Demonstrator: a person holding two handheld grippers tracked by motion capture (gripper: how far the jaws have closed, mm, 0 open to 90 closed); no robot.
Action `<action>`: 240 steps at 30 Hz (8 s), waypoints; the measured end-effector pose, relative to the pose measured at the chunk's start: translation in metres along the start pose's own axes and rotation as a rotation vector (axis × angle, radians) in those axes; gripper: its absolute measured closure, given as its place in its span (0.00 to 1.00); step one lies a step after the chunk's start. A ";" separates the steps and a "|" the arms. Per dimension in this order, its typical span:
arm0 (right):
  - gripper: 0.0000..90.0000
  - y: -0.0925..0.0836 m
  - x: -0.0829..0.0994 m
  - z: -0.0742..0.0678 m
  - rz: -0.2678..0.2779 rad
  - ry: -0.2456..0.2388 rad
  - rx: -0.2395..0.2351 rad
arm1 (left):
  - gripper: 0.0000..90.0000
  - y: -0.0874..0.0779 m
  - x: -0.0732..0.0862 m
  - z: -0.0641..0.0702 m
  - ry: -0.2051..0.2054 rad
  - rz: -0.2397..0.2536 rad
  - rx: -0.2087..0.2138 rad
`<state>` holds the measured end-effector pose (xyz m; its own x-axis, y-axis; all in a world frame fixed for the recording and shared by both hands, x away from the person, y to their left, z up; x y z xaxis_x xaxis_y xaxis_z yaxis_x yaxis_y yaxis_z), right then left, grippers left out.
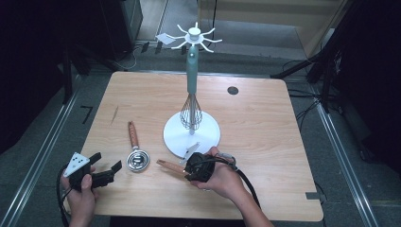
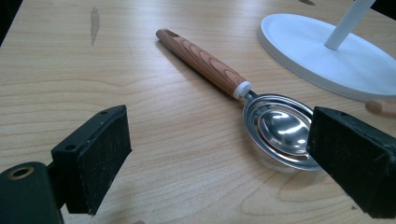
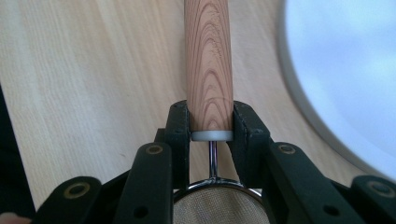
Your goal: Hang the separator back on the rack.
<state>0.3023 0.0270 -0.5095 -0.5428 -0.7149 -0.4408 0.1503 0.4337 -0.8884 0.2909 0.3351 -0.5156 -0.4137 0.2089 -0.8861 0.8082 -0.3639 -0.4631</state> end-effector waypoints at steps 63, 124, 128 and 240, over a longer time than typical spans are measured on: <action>0.80 -0.105 0.026 0.096 0.575 0.416 0.237 | 0.08 0.000 0.000 0.000 0.004 0.000 0.001; 0.80 -0.183 -0.015 0.055 1.021 0.367 0.209 | 0.08 -0.001 0.000 -0.001 -0.004 -0.001 -0.006; 0.80 -0.187 -0.021 0.052 1.032 0.350 0.194 | 0.08 -0.001 0.000 -0.001 -0.006 0.001 -0.006; 0.79 -0.215 -0.074 0.047 1.098 0.286 0.369 | 0.08 -0.001 0.000 -0.001 -0.008 0.004 0.005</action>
<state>0.3490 -0.0386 -0.2921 -0.1332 0.1081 -0.9852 0.8523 0.5198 -0.0582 0.2907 0.3361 -0.5156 -0.4141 0.2005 -0.8879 0.8077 -0.3688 -0.4600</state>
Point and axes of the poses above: each handheld gripper's, and its own axes: y roughly forward along the jaws, x roughly out of its underside, z roughly to its right, the point moved 7 cm from there along y, roughly forward along the jaws, and after that the axes turned 12 degrees about y, right-handed, at the moved point
